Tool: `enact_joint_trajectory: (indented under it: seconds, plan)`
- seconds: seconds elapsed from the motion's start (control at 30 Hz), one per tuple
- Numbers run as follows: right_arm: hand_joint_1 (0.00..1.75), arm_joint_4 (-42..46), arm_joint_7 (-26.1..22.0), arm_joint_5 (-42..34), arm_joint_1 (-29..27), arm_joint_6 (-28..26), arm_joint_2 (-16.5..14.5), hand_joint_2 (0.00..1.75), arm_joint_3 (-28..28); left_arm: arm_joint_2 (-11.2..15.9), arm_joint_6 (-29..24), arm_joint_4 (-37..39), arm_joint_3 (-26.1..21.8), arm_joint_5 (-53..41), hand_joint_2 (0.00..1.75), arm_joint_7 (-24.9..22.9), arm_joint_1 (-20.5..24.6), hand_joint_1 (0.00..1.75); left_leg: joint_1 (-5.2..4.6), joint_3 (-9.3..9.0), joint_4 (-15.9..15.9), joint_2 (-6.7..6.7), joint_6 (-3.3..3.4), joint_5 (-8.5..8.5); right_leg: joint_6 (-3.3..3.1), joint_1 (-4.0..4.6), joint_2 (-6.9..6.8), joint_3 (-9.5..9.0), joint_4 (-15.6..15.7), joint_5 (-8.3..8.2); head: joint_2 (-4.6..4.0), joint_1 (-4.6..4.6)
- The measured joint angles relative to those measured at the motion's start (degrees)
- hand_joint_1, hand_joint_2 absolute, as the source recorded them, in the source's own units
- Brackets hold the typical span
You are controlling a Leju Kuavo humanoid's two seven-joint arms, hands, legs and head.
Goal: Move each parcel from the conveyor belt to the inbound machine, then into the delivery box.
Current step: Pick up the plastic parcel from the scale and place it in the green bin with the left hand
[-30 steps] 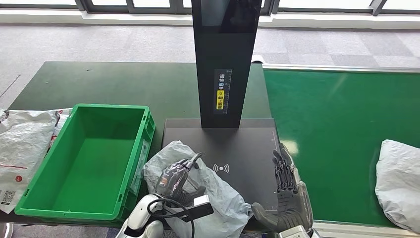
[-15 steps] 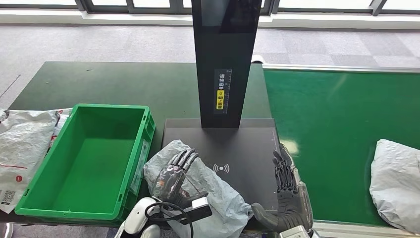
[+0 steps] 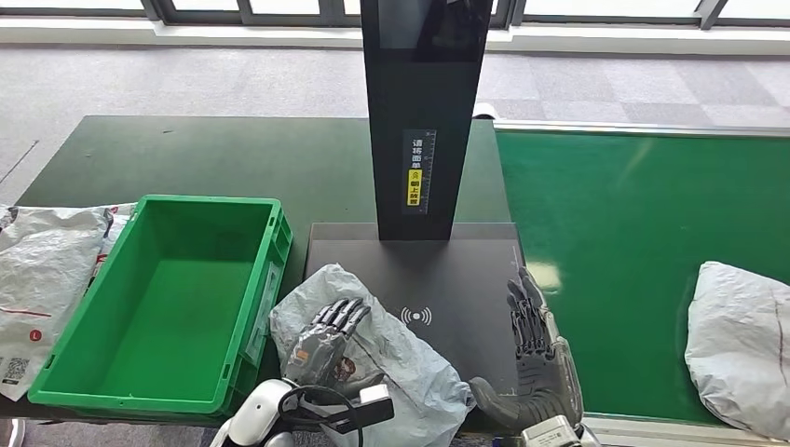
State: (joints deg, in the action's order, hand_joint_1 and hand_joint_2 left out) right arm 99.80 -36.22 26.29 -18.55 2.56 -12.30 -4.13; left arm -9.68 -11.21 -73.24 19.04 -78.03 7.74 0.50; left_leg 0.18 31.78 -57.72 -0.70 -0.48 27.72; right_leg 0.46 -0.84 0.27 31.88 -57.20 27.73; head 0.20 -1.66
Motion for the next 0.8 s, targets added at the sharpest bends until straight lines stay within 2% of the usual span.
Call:
enact_joint_trajectory:
  seconds: [0.27, 0.4, 0.43, 0.53, 0.57, 0.8]
  plan:
    - [0.00, -1.58, -0.03, -0.42, 1.44, 0.14, 0.00, 1.75, 0.00, 0.04, 2.30, 3.77, 0.24, -1.21, 0.00, -0.36, 1.05, 0.00, 0.00, -0.02, 0.00, 0.00, 0.00, 0.00, 0.00, 0.00, 0.00, -0.02, 0.01, 0.00, 0.00, 0.00]
    - [0.00, -2.24, 0.04, -0.48, 2.36, 0.15, 0.00, 1.75, 0.00, -0.14, 1.66, 7.57, 0.97, -1.34, 1.75, -0.31, 2.91, 0.00, 0.00, -0.11, 0.00, -0.07, 0.01, 0.00, 0.00, 0.00, -0.06, -0.14, 0.01, 0.00, 0.00, 0.00]
    - [0.00, -2.33, 0.04, -0.49, 2.51, 0.15, 0.01, 1.75, 0.00, -0.23, 1.04, 8.47, 1.09, -1.34, 1.75, -0.32, 3.37, 0.08, 0.00, -0.15, 0.00, -0.08, 0.01, 0.00, 0.00, 0.00, -0.07, -0.19, 0.01, 0.00, 0.00, 0.00]
    - [0.00, -2.54, 0.04, -0.50, 2.62, 0.15, 0.01, 1.75, 0.00, -0.61, -2.17, 10.54, 1.16, -1.27, 1.75, -0.11, 4.20, 1.39, 0.00, -0.23, 0.00, -0.08, 0.01, 0.00, 0.01, 0.00, -0.07, -0.28, 0.02, 0.01, 0.00, 0.00]
    - [0.00, -2.57, 0.04, -0.50, 2.58, 0.15, 0.01, 1.75, -0.01, -0.74, -3.55, 10.97, 1.17, -1.30, 1.75, -0.05, 4.36, 1.75, 0.00, -0.24, 0.00, -0.07, 0.01, 0.00, 0.01, -0.01, -0.07, -0.29, 0.02, 0.01, 0.00, 0.00]
    - [0.00, -2.58, 0.08, -0.57, 2.34, -0.14, 0.01, 1.75, -0.08, -2.00, -10.24, 12.23, 1.04, -2.11, 1.75, 1.09, 5.21, 1.75, -0.01, -0.24, 0.00, -0.07, 0.01, -0.01, 0.02, -0.01, -0.07, -0.29, 0.01, -0.01, 0.00, 0.00]
